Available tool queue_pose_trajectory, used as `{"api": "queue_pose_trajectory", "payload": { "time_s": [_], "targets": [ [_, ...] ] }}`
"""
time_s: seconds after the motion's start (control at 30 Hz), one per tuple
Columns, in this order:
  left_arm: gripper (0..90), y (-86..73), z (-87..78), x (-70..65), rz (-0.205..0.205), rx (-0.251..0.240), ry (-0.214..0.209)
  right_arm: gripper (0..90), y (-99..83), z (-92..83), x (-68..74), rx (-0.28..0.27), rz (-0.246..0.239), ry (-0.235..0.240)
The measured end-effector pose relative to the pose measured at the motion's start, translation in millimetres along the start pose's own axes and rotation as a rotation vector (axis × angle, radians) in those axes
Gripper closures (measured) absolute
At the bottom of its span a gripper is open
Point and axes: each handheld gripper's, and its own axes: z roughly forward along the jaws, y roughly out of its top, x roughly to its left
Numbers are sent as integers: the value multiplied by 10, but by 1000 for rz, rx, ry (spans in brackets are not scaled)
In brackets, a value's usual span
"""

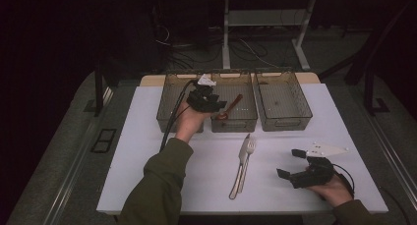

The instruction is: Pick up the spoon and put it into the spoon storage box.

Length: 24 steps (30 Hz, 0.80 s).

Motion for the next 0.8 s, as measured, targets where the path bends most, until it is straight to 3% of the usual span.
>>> {"api": "queue_pose_trajectory", "payload": {
  "time_s": [0.2,0.47,0.8],
  "targets": [
    [472,-20,-161,-86,2,-56,-42,27,4,8,-1,2,5,-2],
    [411,-148,-343,-217,42,-79,-69,27,9,25,-18,6,10,-6],
    [348,-414,-469,-353,40,-86,-95,28,-1,12,-12,8,8,-6]
  ]
}}
